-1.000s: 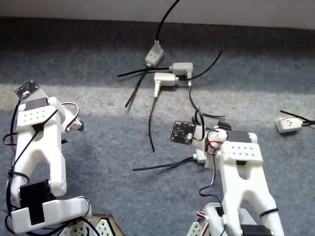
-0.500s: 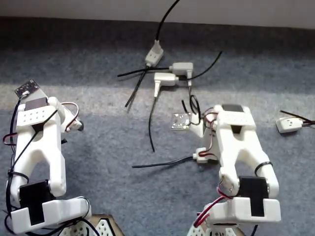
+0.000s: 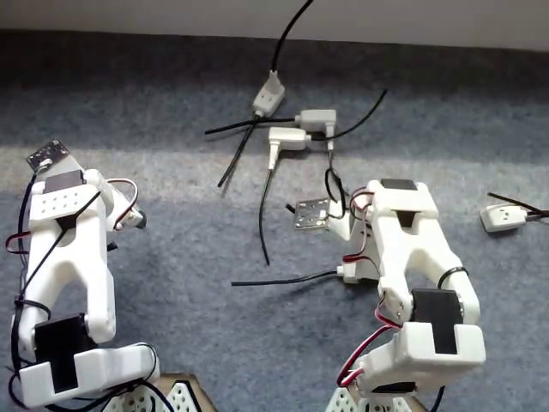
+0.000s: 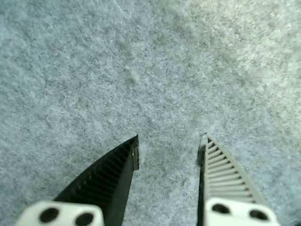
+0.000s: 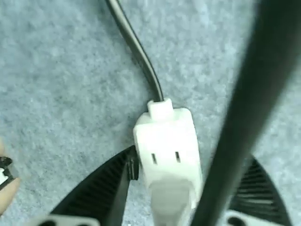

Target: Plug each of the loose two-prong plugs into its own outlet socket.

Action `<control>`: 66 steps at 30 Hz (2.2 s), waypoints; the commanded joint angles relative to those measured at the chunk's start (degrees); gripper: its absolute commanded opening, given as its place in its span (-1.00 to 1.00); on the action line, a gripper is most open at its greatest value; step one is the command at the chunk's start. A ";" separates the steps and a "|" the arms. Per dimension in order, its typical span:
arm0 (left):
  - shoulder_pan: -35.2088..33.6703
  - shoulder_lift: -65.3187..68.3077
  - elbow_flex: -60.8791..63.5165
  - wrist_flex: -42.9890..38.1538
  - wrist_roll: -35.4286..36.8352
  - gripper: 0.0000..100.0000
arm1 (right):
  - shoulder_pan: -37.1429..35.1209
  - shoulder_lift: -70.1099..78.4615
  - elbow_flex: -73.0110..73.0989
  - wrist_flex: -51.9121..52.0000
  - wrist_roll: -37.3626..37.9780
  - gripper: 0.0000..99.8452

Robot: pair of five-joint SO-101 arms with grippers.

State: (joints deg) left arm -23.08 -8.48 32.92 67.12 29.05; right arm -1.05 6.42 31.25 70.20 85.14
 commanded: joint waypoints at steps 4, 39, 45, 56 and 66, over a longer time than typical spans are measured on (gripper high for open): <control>0.92 -1.63 -0.40 -0.53 0.18 -0.57 | -0.31 -0.31 -1.98 -2.59 -4.40 -0.78; 0.92 -1.63 -0.40 -0.53 0.18 -0.57 | -3.12 61.67 -114.24 -4.35 -37.36 -0.71; 1.01 -1.63 -0.40 -0.53 0.18 -0.57 | -1.71 62.02 -114.77 -4.26 -41.58 -0.46; 1.01 -1.63 -0.40 -0.53 0.18 -0.57 | -6.37 52.09 -128.84 21.58 -35.87 -0.42; 1.01 -1.63 -0.40 -0.53 0.18 -0.57 | 2.15 33.01 -132.18 30.90 -35.25 -0.42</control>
State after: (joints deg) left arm -23.08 -8.48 32.92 67.12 29.05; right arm -4.40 47.65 -94.29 98.68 51.03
